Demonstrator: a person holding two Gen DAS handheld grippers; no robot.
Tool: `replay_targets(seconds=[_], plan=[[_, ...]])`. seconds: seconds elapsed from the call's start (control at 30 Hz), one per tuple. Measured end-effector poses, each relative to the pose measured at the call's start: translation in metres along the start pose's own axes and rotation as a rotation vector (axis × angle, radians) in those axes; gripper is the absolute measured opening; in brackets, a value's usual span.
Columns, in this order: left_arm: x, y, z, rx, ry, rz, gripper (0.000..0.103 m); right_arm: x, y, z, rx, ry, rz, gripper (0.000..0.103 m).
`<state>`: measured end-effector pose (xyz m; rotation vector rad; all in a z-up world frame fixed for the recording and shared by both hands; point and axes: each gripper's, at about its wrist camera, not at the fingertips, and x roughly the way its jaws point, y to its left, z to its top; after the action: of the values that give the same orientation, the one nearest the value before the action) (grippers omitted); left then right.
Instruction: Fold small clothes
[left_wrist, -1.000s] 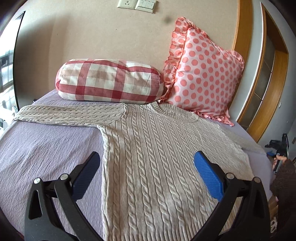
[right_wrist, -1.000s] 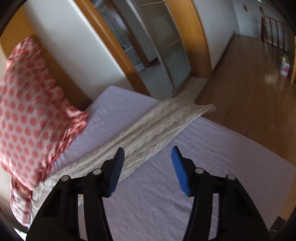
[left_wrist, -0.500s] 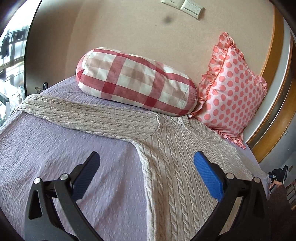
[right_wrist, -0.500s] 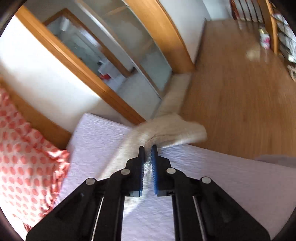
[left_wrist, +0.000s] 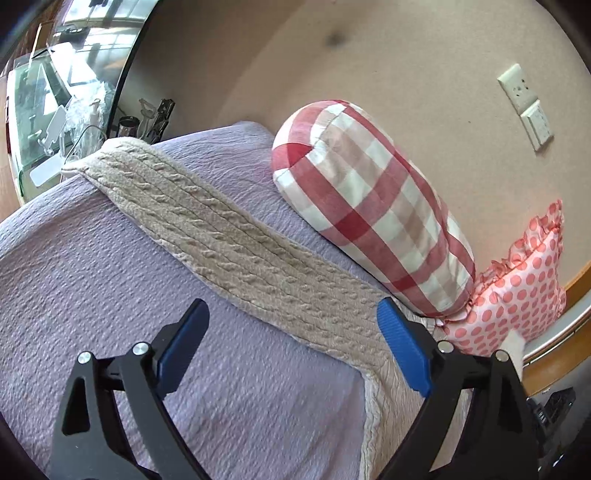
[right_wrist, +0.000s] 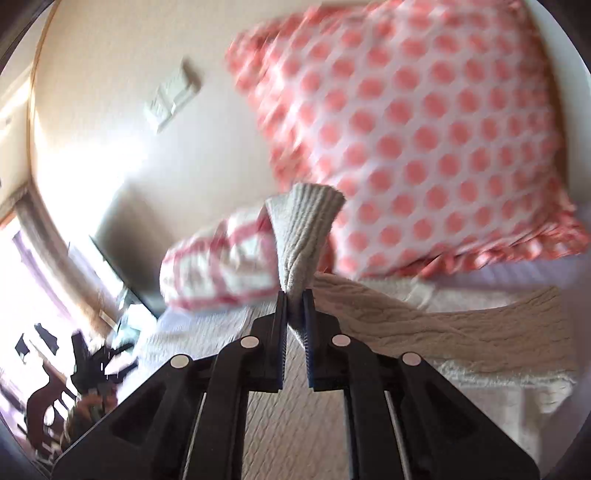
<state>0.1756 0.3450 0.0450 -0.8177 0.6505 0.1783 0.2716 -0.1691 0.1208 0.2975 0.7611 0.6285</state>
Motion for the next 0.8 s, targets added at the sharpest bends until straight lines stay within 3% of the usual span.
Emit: replay_targets(seconds=[0.03, 0.1, 0.17, 0.2, 0.23, 0.47, 0.57, 0.6, 0.7, 0.8], plan=[[0.004, 0.007, 0.004, -0.031, 0.007, 0.002, 0.088, 0.013, 0.007, -0.009, 0.0, 0.05, -0.005, 0.009], [0.009, 0.021, 0.012, -0.085, 0.011, -0.001, 0.086, 0.013, 0.009, -0.02, -0.002, 0.058, -0.007, 0.013], [0.015, 0.035, 0.022, -0.133, 0.009, 0.003, 0.085, -0.01, 0.008, -0.026, -0.013, -0.004, -0.025, 0.028], [0.018, 0.042, 0.026, -0.157, 0.007, 0.005, 0.082, -0.022, 0.001, -0.025, -0.012, -0.035, -0.044, 0.044], [0.022, 0.049, 0.032, -0.185, 0.008, 0.004, 0.079, -0.034, -0.003, -0.028, -0.011, -0.063, -0.06, 0.053], [0.034, 0.093, 0.066, -0.367, -0.027, -0.014, 0.05, -0.073, -0.036, -0.04, 0.033, -0.114, -0.137, 0.053], [0.035, 0.106, 0.069, -0.425, -0.031, 0.004, 0.023, -0.087, -0.048, -0.046, 0.066, -0.148, -0.134, 0.059], [0.036, 0.11, 0.07, -0.424, -0.027, 0.036, 0.006, -0.09, -0.052, -0.048, 0.076, -0.158, -0.133, 0.065], [0.024, 0.088, 0.072, -0.318, -0.056, 0.097, 0.006, -0.096, -0.063, -0.05, 0.102, -0.168, -0.133, 0.066], [0.002, 0.009, 0.073, -0.034, -0.114, 0.133, 0.006, -0.105, -0.072, -0.051, 0.114, -0.186, -0.139, 0.066]])
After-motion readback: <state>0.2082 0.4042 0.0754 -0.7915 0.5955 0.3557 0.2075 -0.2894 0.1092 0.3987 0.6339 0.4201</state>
